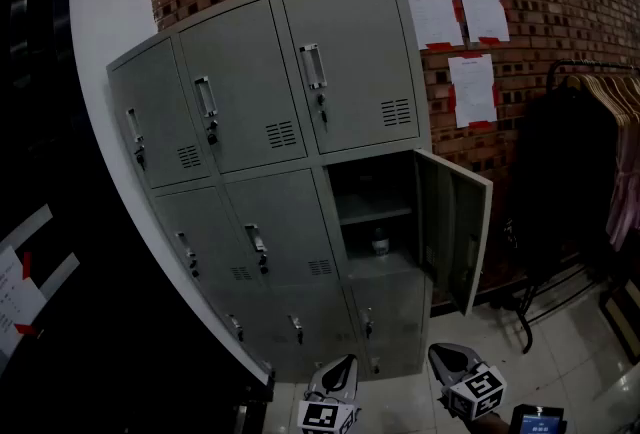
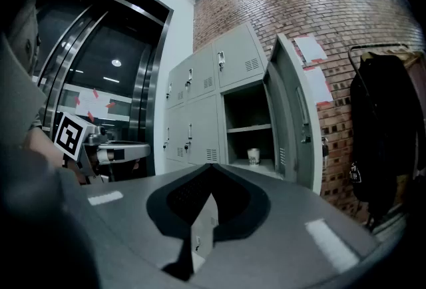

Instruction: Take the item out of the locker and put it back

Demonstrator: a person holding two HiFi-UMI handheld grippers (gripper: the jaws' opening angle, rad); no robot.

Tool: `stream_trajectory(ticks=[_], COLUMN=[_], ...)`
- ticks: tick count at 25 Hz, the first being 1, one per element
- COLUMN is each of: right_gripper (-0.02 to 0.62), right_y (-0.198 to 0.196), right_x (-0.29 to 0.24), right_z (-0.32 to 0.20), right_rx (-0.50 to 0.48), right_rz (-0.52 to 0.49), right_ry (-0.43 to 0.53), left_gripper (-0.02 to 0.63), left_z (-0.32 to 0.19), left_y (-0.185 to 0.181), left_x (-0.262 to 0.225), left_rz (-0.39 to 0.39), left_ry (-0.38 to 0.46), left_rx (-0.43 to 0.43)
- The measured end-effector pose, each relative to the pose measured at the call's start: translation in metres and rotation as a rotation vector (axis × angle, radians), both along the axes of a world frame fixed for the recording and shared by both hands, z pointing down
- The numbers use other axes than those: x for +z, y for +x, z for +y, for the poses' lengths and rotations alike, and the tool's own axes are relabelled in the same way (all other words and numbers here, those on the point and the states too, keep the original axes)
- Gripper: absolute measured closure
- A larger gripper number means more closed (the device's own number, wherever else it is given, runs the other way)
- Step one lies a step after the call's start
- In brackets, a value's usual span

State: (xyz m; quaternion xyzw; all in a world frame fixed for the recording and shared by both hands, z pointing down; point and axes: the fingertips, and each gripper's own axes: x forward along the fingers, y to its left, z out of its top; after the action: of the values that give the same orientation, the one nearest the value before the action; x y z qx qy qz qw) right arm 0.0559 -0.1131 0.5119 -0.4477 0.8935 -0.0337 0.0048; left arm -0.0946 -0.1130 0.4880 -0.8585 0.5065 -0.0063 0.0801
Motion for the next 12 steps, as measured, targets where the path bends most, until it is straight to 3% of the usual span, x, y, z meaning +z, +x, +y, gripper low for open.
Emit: stream_trajectory(ticks=[12], right_gripper=[0.595], right_y=[0.018], right_x=[0.003], right_z=[-0.129], right_rx=[-0.04], right_rz=[0.004], right_ry=[-0.011], left_gripper=[0.603], left_z=[-0.124], left_y=[0.026], left_x=[-0.005], left_rz=[0.011], left_ry=[-0.019], left_rx=[-0.061])
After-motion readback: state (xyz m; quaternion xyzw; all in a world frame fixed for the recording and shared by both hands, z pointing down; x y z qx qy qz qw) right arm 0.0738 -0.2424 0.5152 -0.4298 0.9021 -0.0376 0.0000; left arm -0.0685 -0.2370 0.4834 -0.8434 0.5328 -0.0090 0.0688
